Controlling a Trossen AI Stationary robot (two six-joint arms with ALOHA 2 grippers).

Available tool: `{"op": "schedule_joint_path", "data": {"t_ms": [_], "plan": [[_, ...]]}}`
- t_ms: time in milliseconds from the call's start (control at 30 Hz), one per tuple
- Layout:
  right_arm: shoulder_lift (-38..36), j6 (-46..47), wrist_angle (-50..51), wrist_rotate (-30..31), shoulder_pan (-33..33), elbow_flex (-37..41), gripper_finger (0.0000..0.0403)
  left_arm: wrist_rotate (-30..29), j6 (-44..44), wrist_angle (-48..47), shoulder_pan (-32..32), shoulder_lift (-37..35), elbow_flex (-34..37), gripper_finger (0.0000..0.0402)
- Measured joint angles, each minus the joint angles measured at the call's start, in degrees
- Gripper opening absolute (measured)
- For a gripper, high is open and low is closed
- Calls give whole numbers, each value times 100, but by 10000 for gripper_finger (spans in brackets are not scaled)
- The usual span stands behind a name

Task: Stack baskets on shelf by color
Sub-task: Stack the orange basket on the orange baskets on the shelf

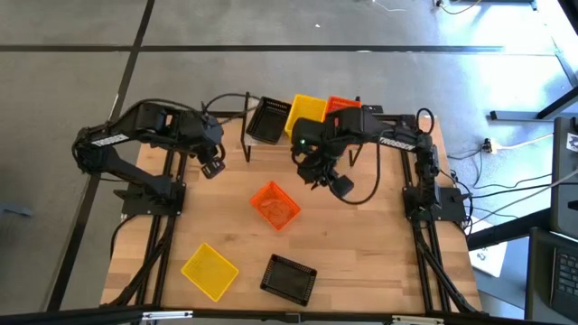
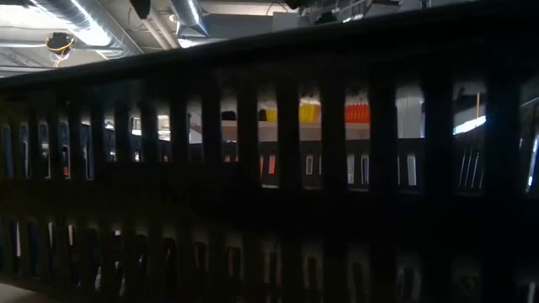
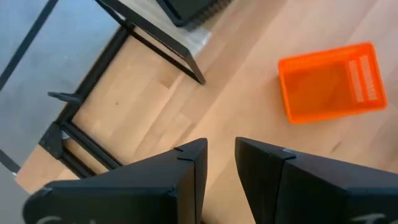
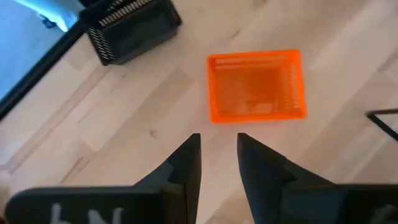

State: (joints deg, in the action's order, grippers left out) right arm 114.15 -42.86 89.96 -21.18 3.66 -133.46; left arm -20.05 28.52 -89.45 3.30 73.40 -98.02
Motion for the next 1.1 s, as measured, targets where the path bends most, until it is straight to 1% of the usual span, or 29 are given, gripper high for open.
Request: {"op": "schedule_joint_path", "data": {"t_ms": [100,267,367,467,567,667,800,1100], "plan": [[42,12,-29,30,-190,255,100,-20,132,73,-239,-87,35,75],[57,47,-593,118,-389,1182,100,-4,242,80,-657,-153,51,75],[57,56,-1209,213,-491,1722,100,112,247,81,-913,-141,48,75],[61,56,-1756,507,-592,2175,100,146,336,81,-1140,-146,48,75],[61,56,-2335,544,-633,2611,100,145,521,84,-1294,-143,48,75],[61,49,-2975,650,-678,3035,100,110,655,81,-1397,-143,48,75],[61,38,-3591,644,-706,3535,100,111,745,83,-1460,-143,48,75],[57,52,-4146,655,-697,4225,100,108,749,81,-1459,-143,48,75]]}}
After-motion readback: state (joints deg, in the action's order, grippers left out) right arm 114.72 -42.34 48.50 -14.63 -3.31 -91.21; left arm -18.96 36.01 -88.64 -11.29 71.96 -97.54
